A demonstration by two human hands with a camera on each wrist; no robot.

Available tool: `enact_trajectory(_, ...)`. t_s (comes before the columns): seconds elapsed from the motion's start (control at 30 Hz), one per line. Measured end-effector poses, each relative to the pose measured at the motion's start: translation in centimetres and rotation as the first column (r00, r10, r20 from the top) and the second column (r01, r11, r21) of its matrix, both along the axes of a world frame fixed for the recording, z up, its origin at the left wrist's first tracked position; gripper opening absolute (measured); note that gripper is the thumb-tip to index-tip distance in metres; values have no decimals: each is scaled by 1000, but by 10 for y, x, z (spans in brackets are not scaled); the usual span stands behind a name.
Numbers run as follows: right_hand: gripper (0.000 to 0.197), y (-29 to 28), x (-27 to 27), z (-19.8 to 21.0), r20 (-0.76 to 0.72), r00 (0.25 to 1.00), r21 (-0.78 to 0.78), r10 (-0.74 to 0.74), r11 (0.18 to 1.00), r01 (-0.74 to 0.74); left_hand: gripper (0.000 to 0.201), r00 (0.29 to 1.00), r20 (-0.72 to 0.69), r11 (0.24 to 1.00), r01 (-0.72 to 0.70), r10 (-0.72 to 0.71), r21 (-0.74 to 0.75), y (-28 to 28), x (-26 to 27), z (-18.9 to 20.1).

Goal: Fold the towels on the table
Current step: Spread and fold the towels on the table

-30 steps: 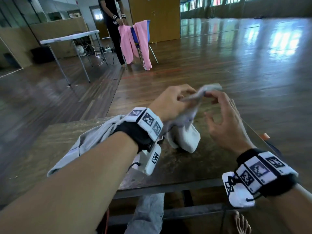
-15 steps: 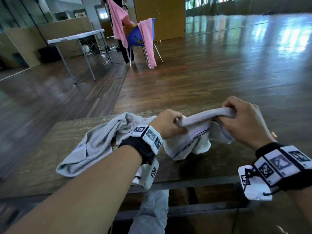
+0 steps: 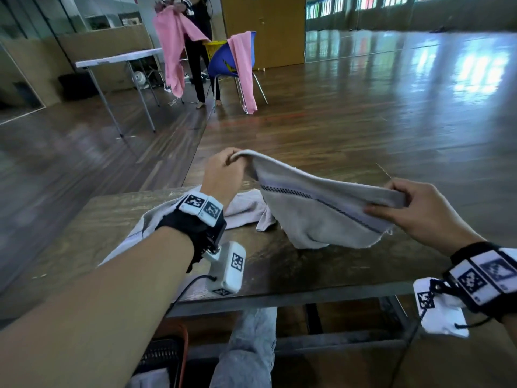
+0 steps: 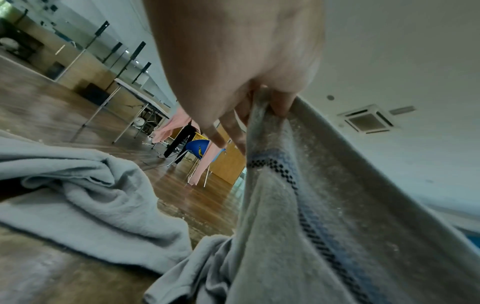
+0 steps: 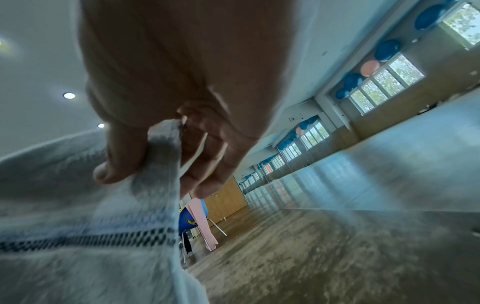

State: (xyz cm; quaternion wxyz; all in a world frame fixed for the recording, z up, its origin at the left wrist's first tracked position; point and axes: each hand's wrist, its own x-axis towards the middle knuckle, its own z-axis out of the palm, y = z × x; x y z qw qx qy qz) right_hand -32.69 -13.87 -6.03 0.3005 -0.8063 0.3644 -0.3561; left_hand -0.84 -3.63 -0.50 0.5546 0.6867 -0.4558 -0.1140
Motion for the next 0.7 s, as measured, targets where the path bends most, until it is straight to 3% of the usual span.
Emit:
enact_trajectory(0.07,27,3,1,-1,59,997,44,51,998,-54,16,996,-87,999,-1,-3,-46,2,-2,6)
enact_trajectory(0.13,23,4,2,-3,172,984,68,51,996,-64,16,999,-34,997,-4,1,-81,6,-1,9)
enact_trajectory(0.3,14,13,1,13,537,835,49,-123,992,115,18,992,126,973,31,-2,-231,24,2,12)
enact_trajectory(0.4,13,13,-3,19,569,807,-5,-157,981,195,30,979,204,974,60,-15,-217,27,1,10)
enact_trajectory(0.5,11,6,-2,8,382,905,44,-186,982,183,47,961,267,987,24,-66,159,24,11,-5)
enact_trajectory(0.57,16,-3,2,-7,46,985,59,-165,985,162,41,931,298,844,22,-213,536,24,19,-29)
enact_trajectory(0.63,22,-7,11,-24,-319,943,16,-97,994,108,31,904,264,673,34,-336,739,23,23,-57)
enact_trajectory(0.7,28,-6,27,-38,-452,891,20,-43,998,58,30,916,133,628,149,-379,764,24,21,-82)
